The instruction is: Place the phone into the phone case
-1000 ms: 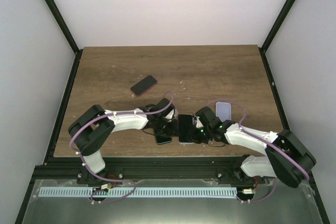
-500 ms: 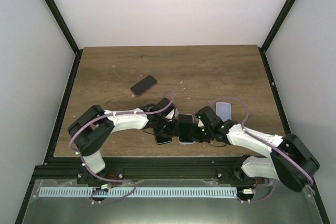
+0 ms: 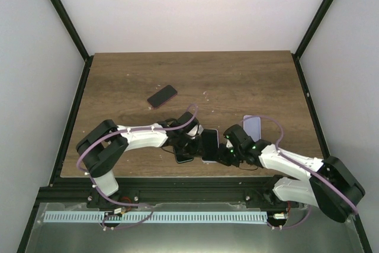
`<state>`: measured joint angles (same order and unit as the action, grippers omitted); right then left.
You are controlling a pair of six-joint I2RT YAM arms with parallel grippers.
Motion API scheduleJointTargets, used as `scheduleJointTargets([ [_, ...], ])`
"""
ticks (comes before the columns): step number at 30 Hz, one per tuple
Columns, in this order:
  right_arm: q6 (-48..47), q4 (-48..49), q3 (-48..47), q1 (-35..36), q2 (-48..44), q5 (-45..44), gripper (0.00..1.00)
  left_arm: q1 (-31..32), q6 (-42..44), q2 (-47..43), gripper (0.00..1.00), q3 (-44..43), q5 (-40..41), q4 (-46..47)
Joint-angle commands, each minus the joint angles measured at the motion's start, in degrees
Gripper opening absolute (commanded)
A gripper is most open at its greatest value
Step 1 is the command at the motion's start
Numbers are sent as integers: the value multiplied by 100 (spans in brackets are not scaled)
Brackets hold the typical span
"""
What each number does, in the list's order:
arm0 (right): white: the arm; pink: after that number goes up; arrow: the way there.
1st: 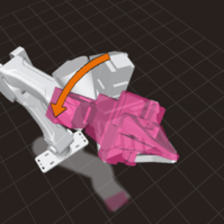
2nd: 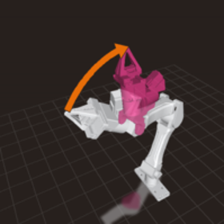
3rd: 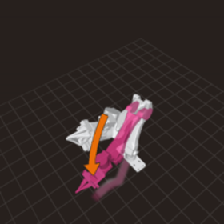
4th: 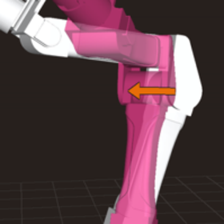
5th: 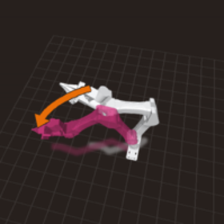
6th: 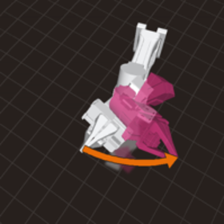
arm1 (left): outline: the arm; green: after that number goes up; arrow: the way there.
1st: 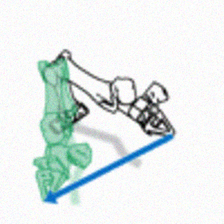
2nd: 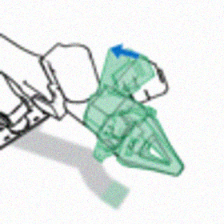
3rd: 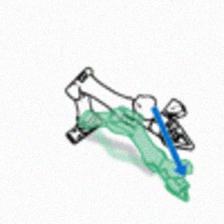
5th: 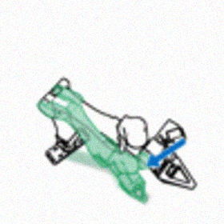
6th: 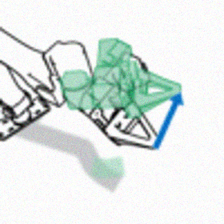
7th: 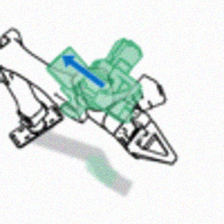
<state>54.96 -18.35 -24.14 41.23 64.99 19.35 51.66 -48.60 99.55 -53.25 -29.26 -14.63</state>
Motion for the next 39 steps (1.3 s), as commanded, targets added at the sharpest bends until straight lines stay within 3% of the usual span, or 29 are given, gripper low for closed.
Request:
scheduleJointTargets([
  [1,77,267,249,78,424,-285,1,180,-133,-55,17,-64,-255,-157],
  [13,230,274,577,78,255,-667,1,433,-24,402,12,-194,73,-68],
  [17,17,-175,115,78,-44,-858,1,368,53,444,11,-287,313,-180],
  [23,-594,-797,-643,-63,-332,-1405,26,138,74,-389,19,-268,432,-149],
  [29,-1182,-371,-513,-727,-366,-798,45,-293,127,-670,22,-90,441,-85],
  [32,-1277,-5,-388,-840,-388,-559,50,-350,331,-549,22,-255,489,-241],
  [39,-1294,1249,8,-1142,224,394,51,-391,674,-7,17,-700,542,-496],
])
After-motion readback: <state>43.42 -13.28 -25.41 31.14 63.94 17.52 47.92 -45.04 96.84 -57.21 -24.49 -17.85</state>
